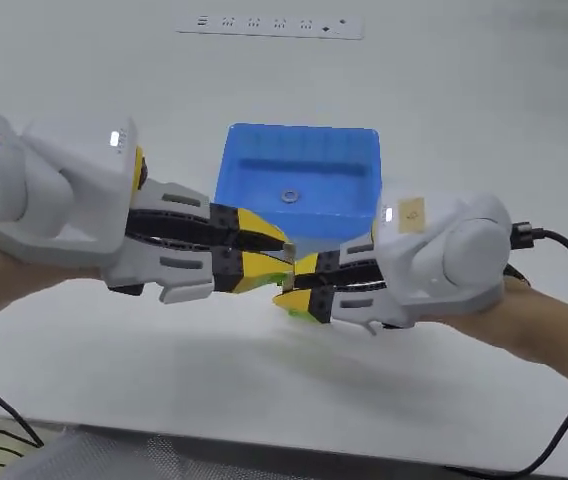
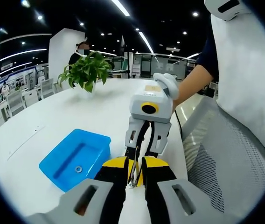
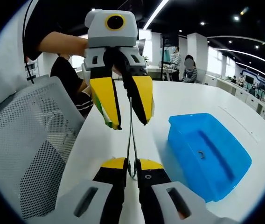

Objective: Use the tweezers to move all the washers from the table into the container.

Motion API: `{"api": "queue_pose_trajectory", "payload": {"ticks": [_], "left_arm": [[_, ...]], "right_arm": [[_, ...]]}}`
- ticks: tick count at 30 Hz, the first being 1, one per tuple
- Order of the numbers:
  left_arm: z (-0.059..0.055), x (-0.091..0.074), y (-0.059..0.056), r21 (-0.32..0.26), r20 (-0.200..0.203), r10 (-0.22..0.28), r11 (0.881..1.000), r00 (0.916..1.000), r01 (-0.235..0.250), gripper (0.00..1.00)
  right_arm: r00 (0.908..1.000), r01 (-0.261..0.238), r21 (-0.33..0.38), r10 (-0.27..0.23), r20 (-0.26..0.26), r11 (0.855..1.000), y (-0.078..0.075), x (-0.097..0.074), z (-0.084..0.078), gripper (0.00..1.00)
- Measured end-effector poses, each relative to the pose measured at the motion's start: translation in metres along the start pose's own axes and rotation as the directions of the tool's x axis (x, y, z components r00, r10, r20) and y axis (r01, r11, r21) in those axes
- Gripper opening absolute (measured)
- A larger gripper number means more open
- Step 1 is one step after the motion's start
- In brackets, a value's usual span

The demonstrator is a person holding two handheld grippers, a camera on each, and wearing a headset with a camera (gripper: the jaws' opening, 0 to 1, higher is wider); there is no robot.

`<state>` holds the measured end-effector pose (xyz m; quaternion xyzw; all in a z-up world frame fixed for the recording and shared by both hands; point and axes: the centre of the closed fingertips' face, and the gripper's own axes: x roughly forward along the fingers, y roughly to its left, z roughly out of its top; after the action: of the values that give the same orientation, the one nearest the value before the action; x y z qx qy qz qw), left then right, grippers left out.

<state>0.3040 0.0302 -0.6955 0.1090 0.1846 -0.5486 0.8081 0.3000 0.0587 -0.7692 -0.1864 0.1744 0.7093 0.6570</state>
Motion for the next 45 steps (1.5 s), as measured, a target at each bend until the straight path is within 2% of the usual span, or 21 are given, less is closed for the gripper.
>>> {"api": "queue_pose_trajectory", "payload": {"ticks": [3, 5, 6, 13, 19, 23, 25, 31, 38, 40, 41, 45], "left_arm": [[0.003, -0.001, 0.001, 0.001, 0.012, 0.023, 1.000, 0.9997, -0.023, 0.22], [0.010, -0.002, 0.001, -0.026, 0.047, 0.037, 0.999, 0.9982, -0.035, 0.26], [0.012, -0.003, 0.001, -0.033, 0.052, 0.044, 0.999, 0.9977, -0.043, 0.27], [0.009, -0.012, -0.001, -0.015, 0.031, 0.098, 0.995, 0.9947, -0.097, 0.34], [0.006, -0.024, -0.001, -0.016, 0.034, 0.141, 0.990, 0.9895, -0.140, 0.42], [0.007, -0.032, 0.000, -0.026, 0.059, 0.169, 0.986, 0.9839, -0.167, 0.48], [0.005, -0.036, 0.001, -0.025, 0.058, 0.178, 0.984, 0.9823, -0.177, 0.51], [0.004, -0.045, 0.004, -0.045, 0.078, 0.187, 0.982, 0.9793, -0.184, 0.54], [0.004, -0.047, -0.001, -0.084, 0.083, 0.169, 0.983, 0.9821, -0.162, 0.59], [0.006, -0.049, -0.001, -0.094, 0.098, 0.168, 0.983, 0.9809, -0.159, 0.60], [0.006, -0.050, 0.000, -0.097, 0.102, 0.167, 0.983, 0.9807, -0.157, 0.61], [0.005, -0.053, 0.004, -0.105, 0.119, 0.163, 0.983, 0.9793, -0.151, 0.66]], "right_arm": [[1.0000, 0.009, 0.000, -0.009, -0.001, 1.000, 0.000, -0.003, 0.001, 0.09], [0.9999, 0.015, 0.000, -0.015, 0.003, 1.000, -0.001, -0.006, 0.003, 0.09], [0.9998, 0.020, -0.003, -0.020, 0.004, 1.000, -0.001, -0.008, 0.004, 0.09], [0.9994, 0.027, -0.007, -0.026, 0.021, 1.000, -0.002, -0.018, 0.017, 0.09], [0.9989, 0.035, -0.028, -0.034, 0.033, 0.999, -0.004, -0.026, 0.033, 0.09], [0.9977, 0.052, -0.038, -0.050, 0.047, 0.998, -0.005, -0.031, 0.047, 0.09], [0.9974, 0.057, -0.044, -0.055, 0.046, 0.997, -0.006, -0.032, 0.052, 0.09], [0.9958, 0.089, -0.064, -0.088, 0.027, 0.994, -0.008, -0.038, 0.068, 0.09], [0.9918, 0.127, -0.075, -0.125, 0.024, 0.989, -0.014, -0.045, 0.090, 0.09], [0.9889, 0.149, -0.076, -0.148, 0.016, 0.986, -0.019, -0.047, 0.092, 0.09], [0.9840, 0.178, -0.088, -0.178, 0.012, 0.980, -0.025, -0.049, 0.095, 0.09], [0.9764, 0.216, -0.068, -0.214, 0.026, 0.974, -0.039, -0.054, 0.107, 0.09]]}}
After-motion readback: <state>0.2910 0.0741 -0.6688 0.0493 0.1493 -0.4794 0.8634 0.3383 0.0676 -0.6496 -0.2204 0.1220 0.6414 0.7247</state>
